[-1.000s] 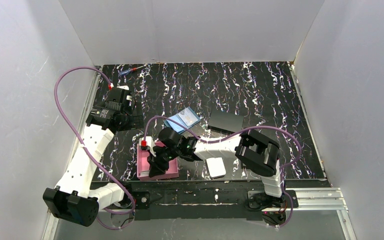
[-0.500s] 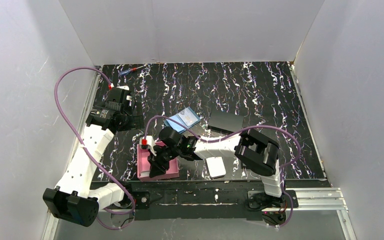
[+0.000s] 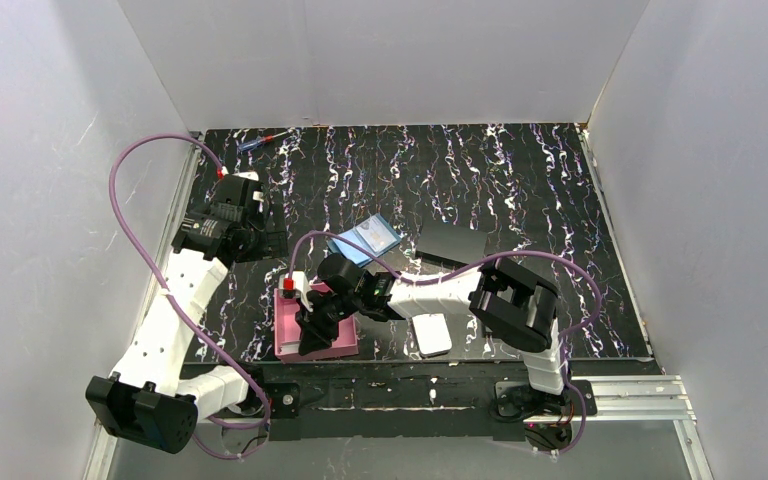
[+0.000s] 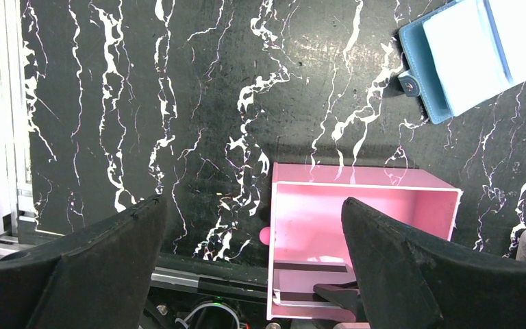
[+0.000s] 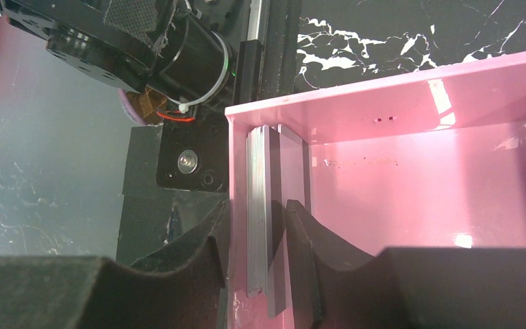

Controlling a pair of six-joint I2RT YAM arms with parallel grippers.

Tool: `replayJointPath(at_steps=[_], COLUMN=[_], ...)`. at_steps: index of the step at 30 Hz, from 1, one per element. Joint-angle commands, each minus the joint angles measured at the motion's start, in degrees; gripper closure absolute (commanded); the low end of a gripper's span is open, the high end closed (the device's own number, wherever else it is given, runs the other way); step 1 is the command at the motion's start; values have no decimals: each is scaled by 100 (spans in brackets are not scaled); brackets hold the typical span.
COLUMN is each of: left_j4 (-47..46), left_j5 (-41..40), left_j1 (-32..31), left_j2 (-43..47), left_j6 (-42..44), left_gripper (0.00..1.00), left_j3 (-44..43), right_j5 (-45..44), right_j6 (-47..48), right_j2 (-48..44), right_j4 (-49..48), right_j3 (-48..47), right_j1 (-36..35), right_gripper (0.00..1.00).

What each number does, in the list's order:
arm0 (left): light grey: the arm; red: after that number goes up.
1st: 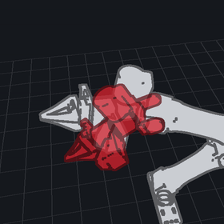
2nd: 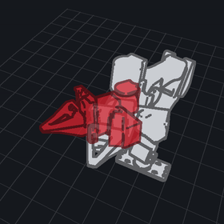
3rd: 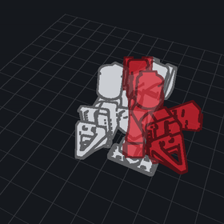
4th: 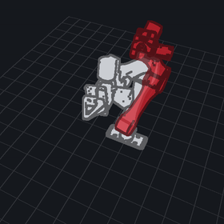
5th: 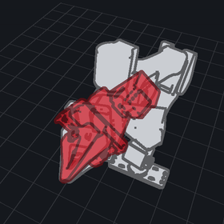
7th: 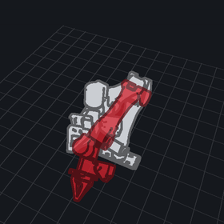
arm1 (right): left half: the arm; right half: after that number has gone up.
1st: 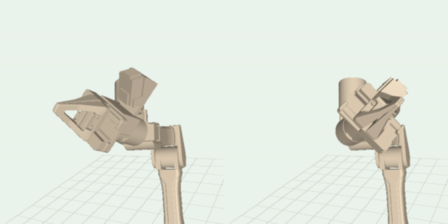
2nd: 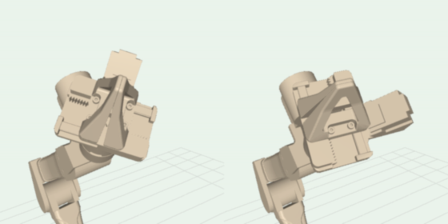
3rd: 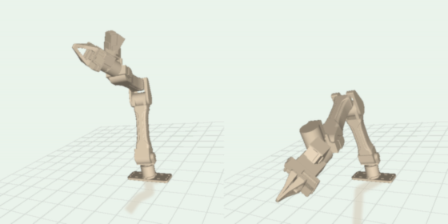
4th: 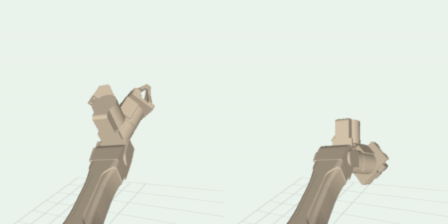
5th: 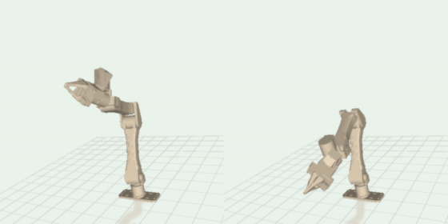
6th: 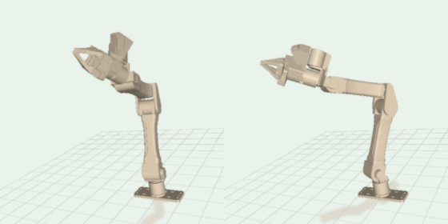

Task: Put the credit cards into the card holder
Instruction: Pick up the credit card from the storage box.

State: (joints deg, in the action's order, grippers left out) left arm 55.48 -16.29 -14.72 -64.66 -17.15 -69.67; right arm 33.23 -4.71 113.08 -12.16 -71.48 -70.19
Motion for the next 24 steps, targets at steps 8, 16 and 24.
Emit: replayJointPath(at_steps=[8, 16, 24], left_j4=[-143, -309, -140], left_j5=[210, 1297, 2713], left_j1=[140, 733, 1388], left_j2=[-52, -95, -65], left_j6=[-152, -564, -1397], left_gripper=[2, 2, 2], left_j3=[428, 892, 1437], right_j5=[-333, -892, -964], right_j6=[1, 223, 202], right_j2=[-285, -302, -303], right_j4=[-208, -75, -183], right_j3=[222, 266, 346], right_j1=[-12, -12, -29], right_gripper=[68, 69, 71])
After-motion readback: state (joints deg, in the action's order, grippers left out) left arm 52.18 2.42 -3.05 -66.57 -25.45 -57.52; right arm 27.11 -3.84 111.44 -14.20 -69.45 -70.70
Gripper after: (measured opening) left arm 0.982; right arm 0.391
